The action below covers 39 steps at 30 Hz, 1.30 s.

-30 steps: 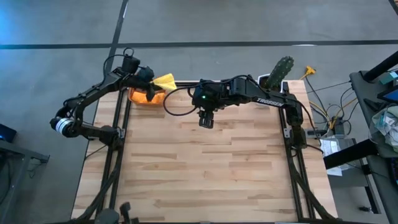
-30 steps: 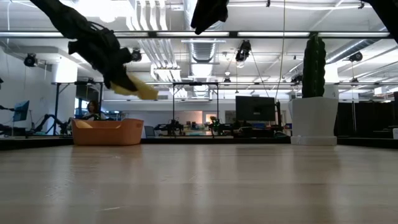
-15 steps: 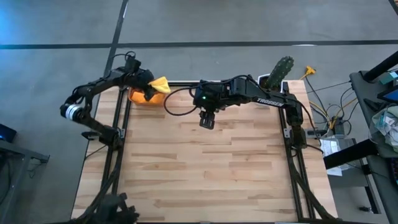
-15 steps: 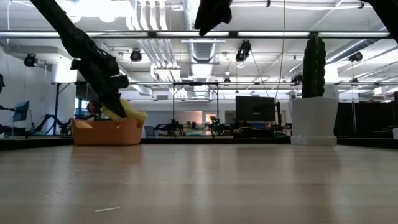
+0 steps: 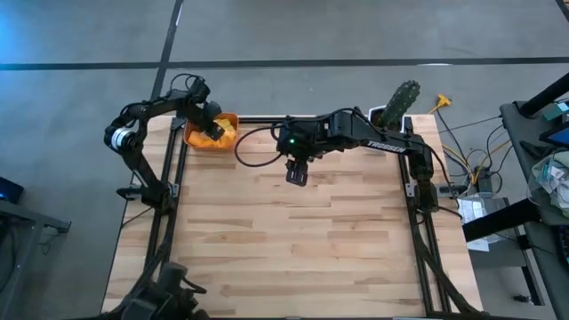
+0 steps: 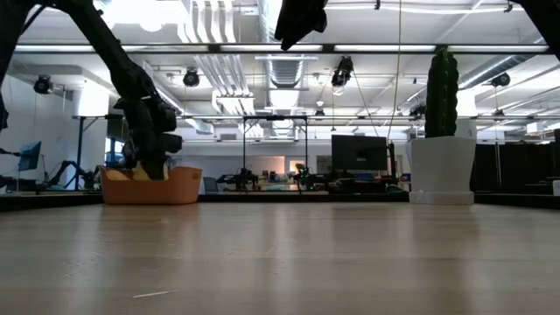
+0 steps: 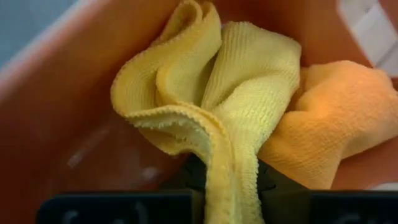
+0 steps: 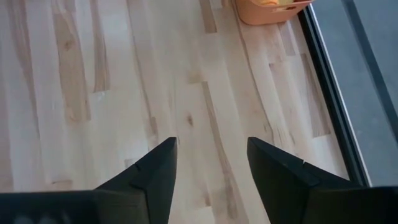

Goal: Roll microfiber towels into tight, uniform cylinder then place into a basket
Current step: Put the rolled yellow towel into the orange bin

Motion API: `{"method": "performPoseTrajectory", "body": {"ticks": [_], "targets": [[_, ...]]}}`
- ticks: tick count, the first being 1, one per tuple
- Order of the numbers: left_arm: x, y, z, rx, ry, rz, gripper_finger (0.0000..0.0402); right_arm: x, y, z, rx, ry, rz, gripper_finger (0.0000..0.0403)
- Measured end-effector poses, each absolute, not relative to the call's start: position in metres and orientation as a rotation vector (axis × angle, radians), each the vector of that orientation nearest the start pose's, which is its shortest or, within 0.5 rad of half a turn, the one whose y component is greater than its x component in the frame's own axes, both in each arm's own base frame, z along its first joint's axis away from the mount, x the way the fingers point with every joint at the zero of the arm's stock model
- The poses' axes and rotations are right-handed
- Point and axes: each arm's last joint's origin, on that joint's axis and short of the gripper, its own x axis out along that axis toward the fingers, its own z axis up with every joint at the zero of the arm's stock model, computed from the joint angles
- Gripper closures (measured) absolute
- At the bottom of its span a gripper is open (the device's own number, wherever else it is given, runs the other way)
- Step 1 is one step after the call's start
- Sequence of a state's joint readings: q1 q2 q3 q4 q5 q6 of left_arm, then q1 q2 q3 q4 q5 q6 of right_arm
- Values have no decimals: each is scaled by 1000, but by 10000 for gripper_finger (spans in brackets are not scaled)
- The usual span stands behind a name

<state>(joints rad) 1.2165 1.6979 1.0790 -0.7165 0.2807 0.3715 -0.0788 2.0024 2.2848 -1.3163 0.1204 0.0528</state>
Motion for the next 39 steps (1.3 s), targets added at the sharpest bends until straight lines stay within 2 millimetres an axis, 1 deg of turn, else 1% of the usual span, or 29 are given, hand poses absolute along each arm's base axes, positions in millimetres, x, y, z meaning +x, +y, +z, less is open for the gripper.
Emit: {"method": "performPoseTrajectory", "body": {"ticks": [2,5,7,10,11,13,16,17,20,22,31,33,35,39], "targets": [[116,290,183,-551,1103,532,385,397,-35,386,26,1030,-208,214],[118,290,190,-526,1033,494,385,397,-35,386,26,1029,-208,218],[119,290,193,-489,1018,483,385,397,-35,386,26,1029,-208,220],[122,289,201,-353,1002,449,385,397,-35,386,26,1028,-209,224],[122,290,203,-333,991,455,385,397,-35,387,26,1026,-209,225],[123,291,204,-331,988,476,385,397,-35,387,26,1026,-209,227],[124,292,198,-350,1020,501,385,397,-35,387,26,1026,-209,230],[124,292,197,-369,1044,536,385,397,-34,387,25,1026,-207,231],[124,295,194,-430,1116,709,381,395,-31,387,27,1035,-204,232],[122,296,195,-440,1134,769,371,393,-30,389,32,1038,-205,232],[123,296,194,-419,1146,771,361,391,-25,391,39,1035,-205,232],[125,295,194,-402,1132,710,354,391,-23,391,39,1036,-203,234],[127,293,193,-398,1130,659,338,391,-21,391,37,1037,-198,234],[126,293,193,-396,1143,682,288,390,-19,391,49,1041,-203,235]]}}
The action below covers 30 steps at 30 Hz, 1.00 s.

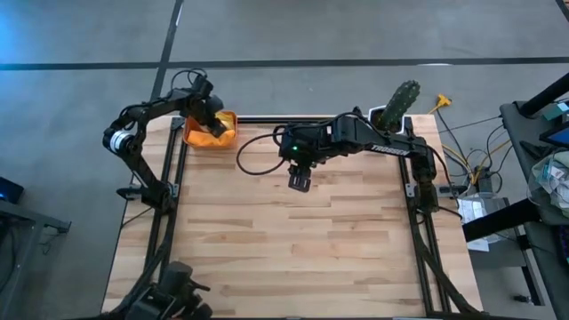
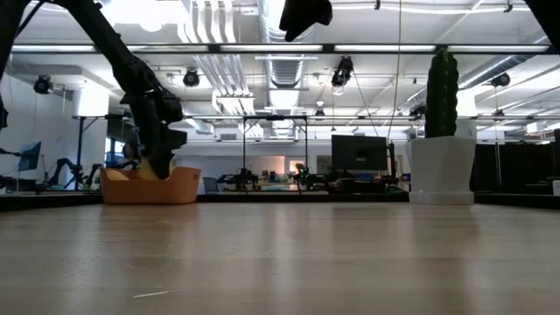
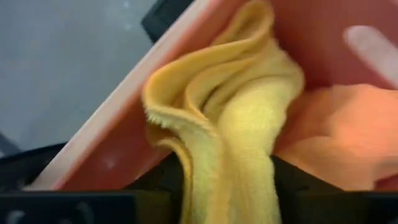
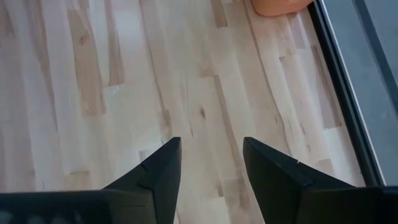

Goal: Roll microfiber towels into tight, uniform cylinder then place into a basket
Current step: Put the rolled yellow towel into the orange bin

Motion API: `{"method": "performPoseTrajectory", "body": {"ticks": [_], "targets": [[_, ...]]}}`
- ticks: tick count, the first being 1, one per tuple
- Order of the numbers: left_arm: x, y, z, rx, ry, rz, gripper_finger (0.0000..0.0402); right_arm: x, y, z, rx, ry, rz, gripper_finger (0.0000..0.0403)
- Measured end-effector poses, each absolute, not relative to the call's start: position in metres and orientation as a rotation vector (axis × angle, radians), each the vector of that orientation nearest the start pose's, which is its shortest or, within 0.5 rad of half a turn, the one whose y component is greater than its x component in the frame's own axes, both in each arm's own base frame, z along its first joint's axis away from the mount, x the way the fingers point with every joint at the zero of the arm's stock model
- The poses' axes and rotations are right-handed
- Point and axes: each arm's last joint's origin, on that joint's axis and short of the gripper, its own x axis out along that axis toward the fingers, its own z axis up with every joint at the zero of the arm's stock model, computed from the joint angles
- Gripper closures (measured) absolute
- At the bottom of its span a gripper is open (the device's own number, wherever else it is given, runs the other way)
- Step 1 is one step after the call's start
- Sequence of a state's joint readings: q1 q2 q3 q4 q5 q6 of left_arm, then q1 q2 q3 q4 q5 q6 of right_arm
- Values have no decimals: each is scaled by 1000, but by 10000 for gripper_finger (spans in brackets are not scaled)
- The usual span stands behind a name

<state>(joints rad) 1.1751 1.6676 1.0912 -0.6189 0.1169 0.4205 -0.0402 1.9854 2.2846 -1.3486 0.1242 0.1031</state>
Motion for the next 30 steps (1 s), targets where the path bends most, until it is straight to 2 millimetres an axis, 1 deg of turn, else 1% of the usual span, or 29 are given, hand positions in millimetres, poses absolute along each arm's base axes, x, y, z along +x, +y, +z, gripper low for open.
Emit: {"method": "performPoseTrajectory", "body": {"ticks": [4,7,9,11,16,18,21,23,26,30], "targets": [[125,295,195,-399,1160,748,232,390,-19,391,60,1040,-210,237],[124,296,197,-401,1186,833,196,390,-20,391,62,1038,-212,236],[124,298,199,-399,1196,882,179,391,-20,391,59,1034,-216,236],[124,298,200,-395,1201,894,170,392,-20,392,59,1025,-218,237],[123,295,203,-425,1191,930,167,392,-20,392,59,1018,-218,238],[121,293,202,-442,1214,940,167,392,-20,392,59,1018,-218,239],[120,291,202,-441,1267,1025,167,392,-20,392,63,1016,-220,241],[121,290,201,-435,1277,1041,168,393,-20,391,63,1011,-219,241],[123,289,201,-412,1298,1059,181,394,-19,390,62,1006,-217,241],[124,288,201,-387,1324,1084,215,395,-17,390,60,1003,-211,243]]}}
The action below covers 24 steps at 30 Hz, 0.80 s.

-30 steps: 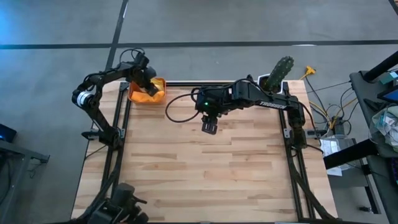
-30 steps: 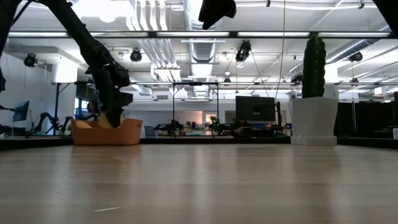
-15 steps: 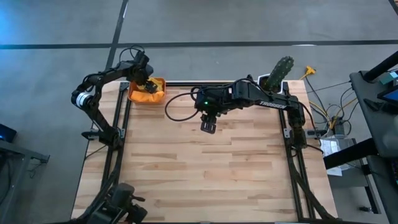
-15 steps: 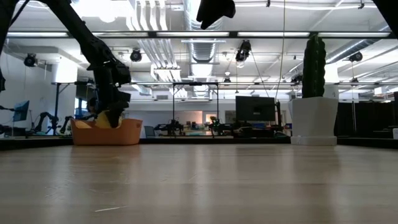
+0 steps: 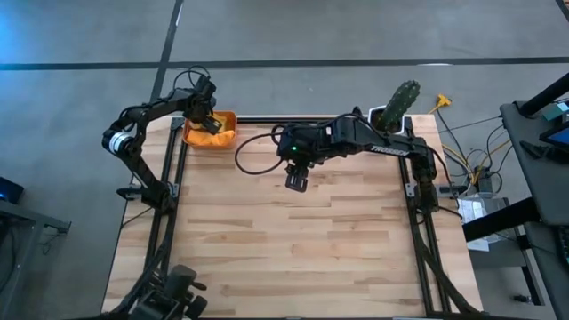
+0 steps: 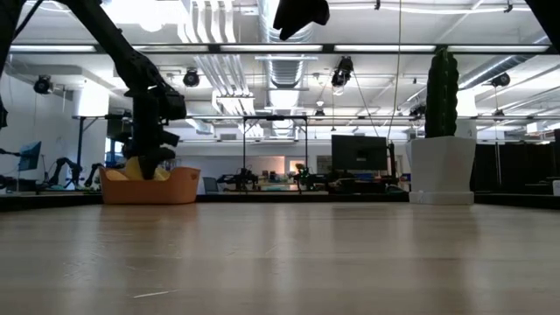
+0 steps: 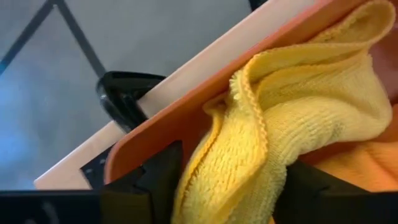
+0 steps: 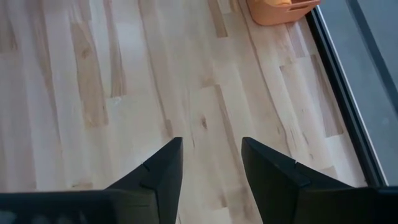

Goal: Roll microfiber towels into tight, uniform cylinder then place into a basket
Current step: Put the rolled yellow towel into the orange bin

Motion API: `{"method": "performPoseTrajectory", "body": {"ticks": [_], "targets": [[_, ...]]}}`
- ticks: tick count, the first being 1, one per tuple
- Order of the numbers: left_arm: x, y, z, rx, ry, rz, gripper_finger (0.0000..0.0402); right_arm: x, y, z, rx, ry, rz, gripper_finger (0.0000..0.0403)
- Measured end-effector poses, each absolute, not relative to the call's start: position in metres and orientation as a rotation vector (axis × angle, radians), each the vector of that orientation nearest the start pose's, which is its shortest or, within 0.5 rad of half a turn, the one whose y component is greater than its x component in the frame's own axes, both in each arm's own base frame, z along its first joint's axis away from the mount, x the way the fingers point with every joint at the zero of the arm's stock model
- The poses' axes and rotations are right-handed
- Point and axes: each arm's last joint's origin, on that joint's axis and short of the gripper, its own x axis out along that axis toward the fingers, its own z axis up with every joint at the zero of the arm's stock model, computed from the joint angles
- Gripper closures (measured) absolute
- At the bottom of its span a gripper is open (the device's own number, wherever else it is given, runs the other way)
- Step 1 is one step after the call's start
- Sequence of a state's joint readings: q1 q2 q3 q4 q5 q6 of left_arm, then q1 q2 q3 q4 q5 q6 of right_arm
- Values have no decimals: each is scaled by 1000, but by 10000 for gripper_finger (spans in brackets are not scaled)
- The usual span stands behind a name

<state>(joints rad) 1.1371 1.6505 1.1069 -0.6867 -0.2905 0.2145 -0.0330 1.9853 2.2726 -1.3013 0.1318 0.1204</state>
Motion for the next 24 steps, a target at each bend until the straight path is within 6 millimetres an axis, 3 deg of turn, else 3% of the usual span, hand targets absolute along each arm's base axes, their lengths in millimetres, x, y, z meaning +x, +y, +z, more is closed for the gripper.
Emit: {"method": "performPoseTrajectory", "body": {"ticks": [5,9,20,24], "targets": [[125,288,201,-391,1319,1108,249,395,-14,390,55,1006,-203,241],[126,288,201,-419,1289,1053,249,395,-13,389,56,1007,-199,244],[136,288,201,-430,1163,799,157,395,-13,390,60,1004,-202,247],[135,292,203,-349,1186,873,143,395,-13,390,66,1005,-205,246]]}}
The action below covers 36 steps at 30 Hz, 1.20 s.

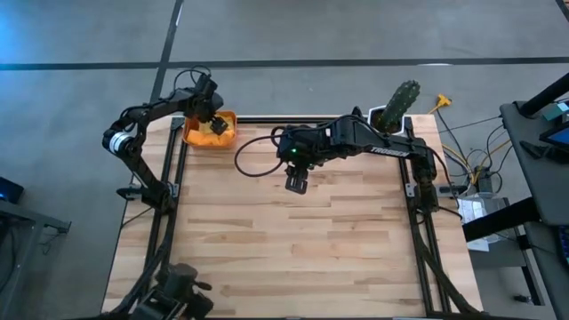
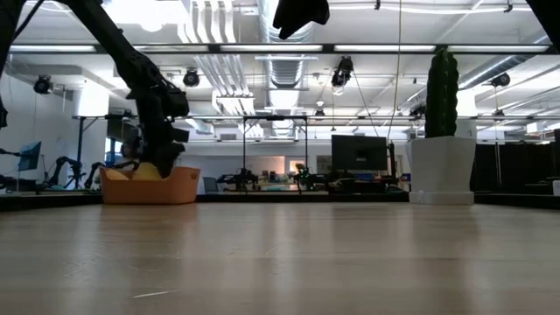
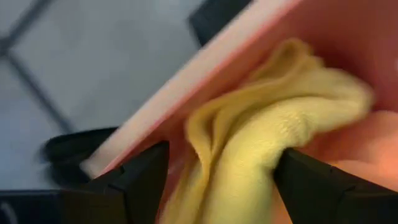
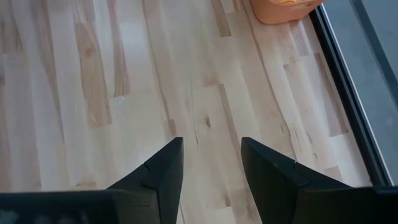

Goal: Roll microfiber towels into tight, uniform cylinder then place into a basket
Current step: Put the rolled yellow towel into the orange bin, then return to Home Position

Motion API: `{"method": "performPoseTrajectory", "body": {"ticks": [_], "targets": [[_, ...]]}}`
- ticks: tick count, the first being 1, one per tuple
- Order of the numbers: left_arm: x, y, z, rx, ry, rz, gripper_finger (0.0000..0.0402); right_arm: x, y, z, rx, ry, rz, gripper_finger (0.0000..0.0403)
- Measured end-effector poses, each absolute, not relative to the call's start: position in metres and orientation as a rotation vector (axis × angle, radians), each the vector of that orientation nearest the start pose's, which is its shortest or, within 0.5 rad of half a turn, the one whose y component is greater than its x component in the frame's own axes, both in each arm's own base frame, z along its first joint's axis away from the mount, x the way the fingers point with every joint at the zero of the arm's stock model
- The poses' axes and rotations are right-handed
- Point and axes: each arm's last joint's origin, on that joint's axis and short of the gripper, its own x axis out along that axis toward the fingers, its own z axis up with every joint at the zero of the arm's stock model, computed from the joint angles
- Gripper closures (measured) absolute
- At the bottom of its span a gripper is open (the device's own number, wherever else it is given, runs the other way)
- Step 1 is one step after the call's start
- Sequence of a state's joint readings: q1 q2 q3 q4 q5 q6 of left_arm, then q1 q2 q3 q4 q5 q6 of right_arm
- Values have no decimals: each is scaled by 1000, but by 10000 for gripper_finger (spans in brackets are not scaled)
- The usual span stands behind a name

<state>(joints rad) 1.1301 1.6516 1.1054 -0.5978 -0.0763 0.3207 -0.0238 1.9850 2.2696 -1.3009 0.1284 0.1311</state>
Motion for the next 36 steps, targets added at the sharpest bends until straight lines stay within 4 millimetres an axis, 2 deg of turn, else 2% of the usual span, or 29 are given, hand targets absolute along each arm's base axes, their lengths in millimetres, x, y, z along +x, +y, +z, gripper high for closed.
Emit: {"method": "performPoseTrajectory", "body": {"ticks": [4,6,15,21,26,31,36], "targets": [[132,298,204,-314,1199,1152,148,395,-13,390,65,1004,-208,247],[129,298,205,-298,1230,1225,154,395,-14,390,65,1004,-209,249],[130,287,202,-298,1342,1136,160,395,-16,390,54,1001,-207,252],[138,277,213,-251,1330,1059,160,396,-16,390,43,1001,-201,252],[140,268,232,-219,1257,1056,160,395,-16,390,41,1002,-200,256],[141,257,244,-321,1132,993,160,395,-16,390,41,1005,-200,257],[141,238,271,-424,903,775,160,389,-19,392,44,1029,-208,268]]}}
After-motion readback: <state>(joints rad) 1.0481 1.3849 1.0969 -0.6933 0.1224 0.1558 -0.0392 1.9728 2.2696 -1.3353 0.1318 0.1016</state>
